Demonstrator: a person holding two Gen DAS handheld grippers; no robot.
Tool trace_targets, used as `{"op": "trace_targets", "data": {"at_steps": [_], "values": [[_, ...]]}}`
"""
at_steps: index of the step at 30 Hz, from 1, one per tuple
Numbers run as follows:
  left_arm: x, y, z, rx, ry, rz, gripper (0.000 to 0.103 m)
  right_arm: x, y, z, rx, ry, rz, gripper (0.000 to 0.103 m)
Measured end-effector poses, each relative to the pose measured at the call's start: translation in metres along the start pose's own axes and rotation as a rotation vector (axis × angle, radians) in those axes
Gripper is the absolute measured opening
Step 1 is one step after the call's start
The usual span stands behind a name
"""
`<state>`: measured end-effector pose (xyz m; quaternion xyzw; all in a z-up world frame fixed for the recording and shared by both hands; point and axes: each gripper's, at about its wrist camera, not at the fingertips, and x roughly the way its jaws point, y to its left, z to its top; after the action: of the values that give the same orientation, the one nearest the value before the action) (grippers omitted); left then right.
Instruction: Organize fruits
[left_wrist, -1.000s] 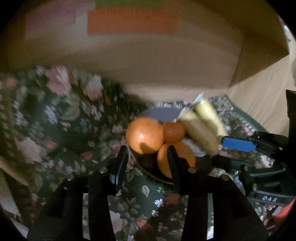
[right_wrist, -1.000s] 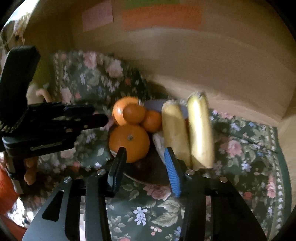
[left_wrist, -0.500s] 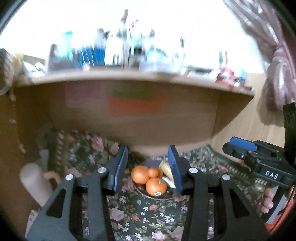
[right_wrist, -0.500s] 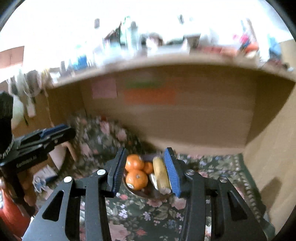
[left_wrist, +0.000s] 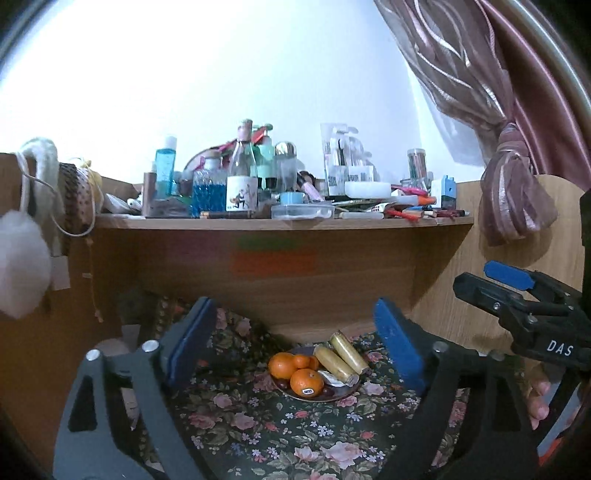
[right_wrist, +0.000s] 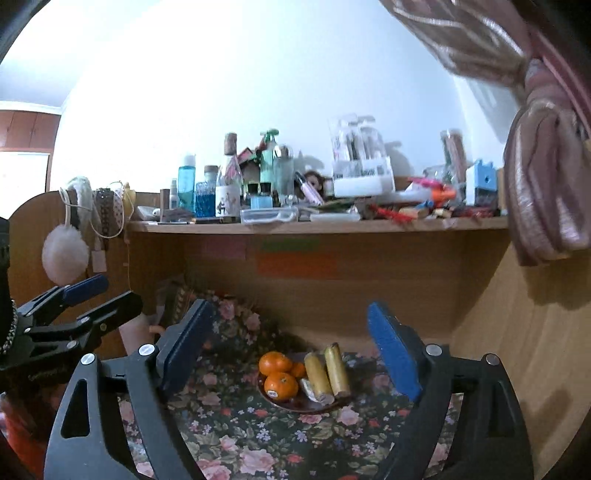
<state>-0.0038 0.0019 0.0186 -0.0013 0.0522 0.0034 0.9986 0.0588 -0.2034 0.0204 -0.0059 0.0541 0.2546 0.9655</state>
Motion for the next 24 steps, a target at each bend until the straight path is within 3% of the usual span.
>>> {"op": "trace_targets", "data": {"at_steps": [3, 7, 24], "values": [[-0.007, -0.001, -0.001, -0.006, -0.004, 0.004, 0.100, -0.008, 0.003, -0.002, -0.001, -0.016, -0.021, 0.094], [-0.012, -0.003, -0.002, -0.008, -0.004, 0.008, 0.102, -0.019, 0.004, -0.004, -0.010, -0.040, -0.059, 0.103], [-0.011, -0.009, -0.005, -0.012, 0.008, -0.002, 0.103, -0.021, 0.001, -0.010, -0.006, -0.024, -0.066, 0.103]]}}
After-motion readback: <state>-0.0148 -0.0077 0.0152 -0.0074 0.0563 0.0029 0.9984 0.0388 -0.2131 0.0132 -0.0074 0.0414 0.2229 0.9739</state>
